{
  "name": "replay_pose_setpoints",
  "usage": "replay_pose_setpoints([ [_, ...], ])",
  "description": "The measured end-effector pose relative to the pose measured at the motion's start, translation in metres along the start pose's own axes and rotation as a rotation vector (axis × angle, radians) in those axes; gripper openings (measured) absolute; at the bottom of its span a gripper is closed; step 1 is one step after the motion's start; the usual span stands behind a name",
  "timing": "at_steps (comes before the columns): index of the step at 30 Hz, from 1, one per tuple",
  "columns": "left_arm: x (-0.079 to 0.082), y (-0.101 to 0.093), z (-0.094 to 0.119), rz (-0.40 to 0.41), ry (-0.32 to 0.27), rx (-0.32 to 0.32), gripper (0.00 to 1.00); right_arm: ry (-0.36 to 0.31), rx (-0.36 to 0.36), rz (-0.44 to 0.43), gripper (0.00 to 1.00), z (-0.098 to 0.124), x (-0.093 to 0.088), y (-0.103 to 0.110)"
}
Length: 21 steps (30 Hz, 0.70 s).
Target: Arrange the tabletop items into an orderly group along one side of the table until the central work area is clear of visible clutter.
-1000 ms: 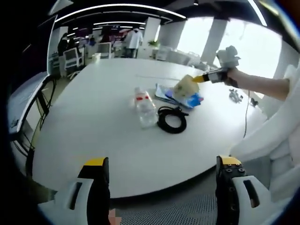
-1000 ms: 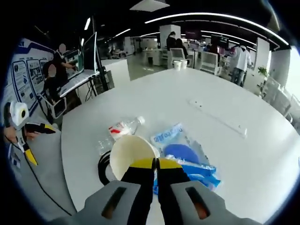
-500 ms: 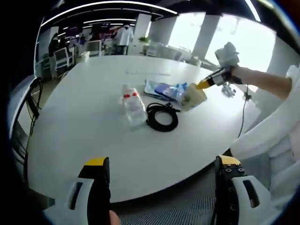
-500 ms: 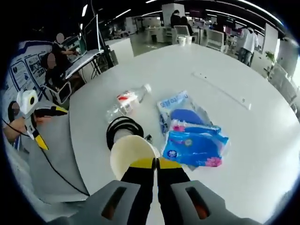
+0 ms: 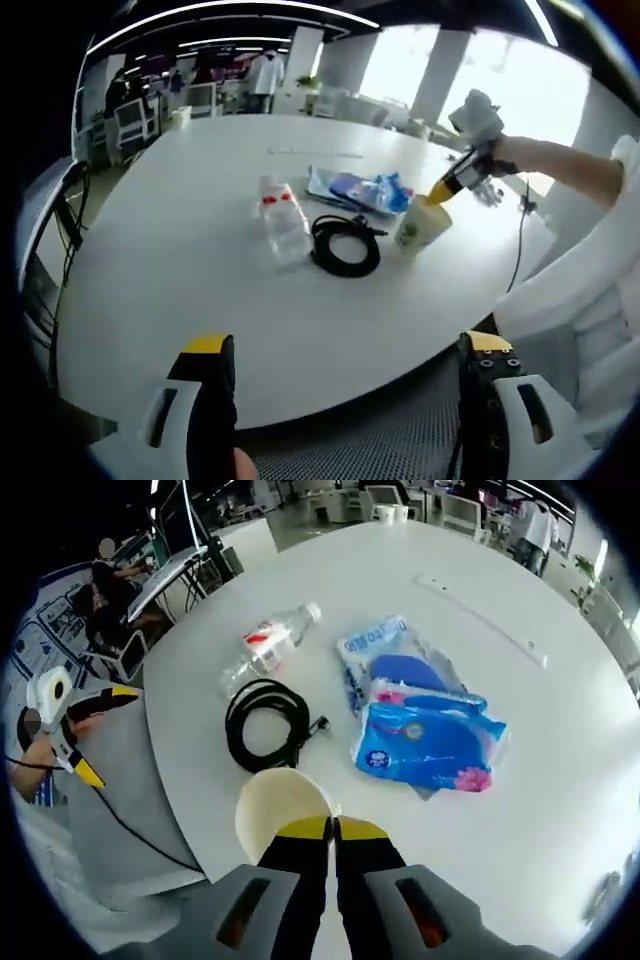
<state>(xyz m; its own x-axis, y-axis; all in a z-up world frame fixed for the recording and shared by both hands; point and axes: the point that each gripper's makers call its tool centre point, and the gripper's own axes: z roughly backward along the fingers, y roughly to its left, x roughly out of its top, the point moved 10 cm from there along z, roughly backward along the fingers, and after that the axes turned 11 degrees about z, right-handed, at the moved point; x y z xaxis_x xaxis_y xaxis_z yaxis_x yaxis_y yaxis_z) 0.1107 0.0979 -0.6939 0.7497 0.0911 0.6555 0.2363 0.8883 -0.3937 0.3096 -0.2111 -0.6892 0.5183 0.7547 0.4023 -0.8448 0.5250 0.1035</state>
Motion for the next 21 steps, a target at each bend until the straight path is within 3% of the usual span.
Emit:
replay_pose_setpoints([
  [6,-0.001,0.001,0.000,0.006,-0.002,0.001,0.90,0.035,0.019,0.005,0.00,-0.007,0.004,0.003],
  [21,-0.001,0.003,0.000,0.016,-0.006,-0.005,0.90,0.022,0.019,0.035,0.04,-0.012,0.003,0.010],
])
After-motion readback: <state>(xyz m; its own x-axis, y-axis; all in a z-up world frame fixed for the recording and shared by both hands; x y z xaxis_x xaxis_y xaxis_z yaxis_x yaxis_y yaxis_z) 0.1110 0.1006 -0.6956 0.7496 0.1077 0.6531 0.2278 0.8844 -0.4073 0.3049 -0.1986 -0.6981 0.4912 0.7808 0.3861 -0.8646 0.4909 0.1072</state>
